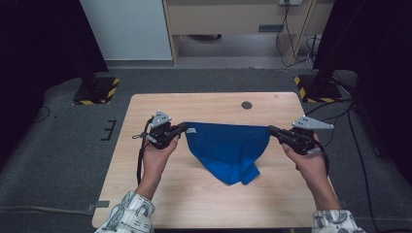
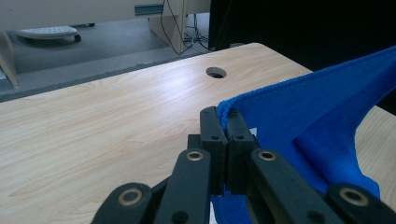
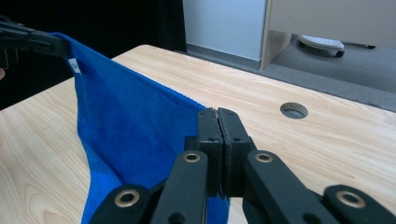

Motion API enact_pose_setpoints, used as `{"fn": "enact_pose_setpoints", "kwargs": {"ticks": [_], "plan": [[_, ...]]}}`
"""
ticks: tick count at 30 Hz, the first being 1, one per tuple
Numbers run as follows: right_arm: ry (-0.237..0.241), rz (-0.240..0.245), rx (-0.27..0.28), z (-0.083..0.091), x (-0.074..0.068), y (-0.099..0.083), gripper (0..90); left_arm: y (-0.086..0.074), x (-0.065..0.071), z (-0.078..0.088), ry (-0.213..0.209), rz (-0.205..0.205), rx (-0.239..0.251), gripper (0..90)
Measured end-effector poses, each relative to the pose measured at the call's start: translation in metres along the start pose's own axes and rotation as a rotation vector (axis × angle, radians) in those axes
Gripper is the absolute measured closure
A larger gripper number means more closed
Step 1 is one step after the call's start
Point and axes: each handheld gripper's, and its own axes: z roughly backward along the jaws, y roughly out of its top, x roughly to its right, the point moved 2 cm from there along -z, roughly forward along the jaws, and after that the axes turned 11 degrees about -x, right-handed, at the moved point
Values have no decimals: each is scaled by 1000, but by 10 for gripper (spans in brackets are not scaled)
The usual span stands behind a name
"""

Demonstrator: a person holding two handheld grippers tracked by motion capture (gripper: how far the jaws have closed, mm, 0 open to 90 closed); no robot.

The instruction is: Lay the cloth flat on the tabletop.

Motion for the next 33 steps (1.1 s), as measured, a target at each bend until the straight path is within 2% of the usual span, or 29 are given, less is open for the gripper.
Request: {"fn": "enact_pose_setpoints", "kwargs": {"ticks": [9,15,18,21,24,29,33], "plan": [[3,19,12,5,-3,7,887,9,-3,9,11,7,19,888],[10,32,4,1,-6,8,887,8,-8,12,15,21,20,889],[19,40,18,2,-9,10,889,7,-9,15,14,19,25,889],[26,46,26,6,-12,12,889,7,-8,20,15,12,26,889],[31,61,38,13,-16,16,890,8,-3,29,36,-15,32,888],[39,71,67,27,-22,22,890,12,3,43,13,-22,57,887],[42,84,84,37,-27,26,890,16,9,53,18,-49,63,887]]}}
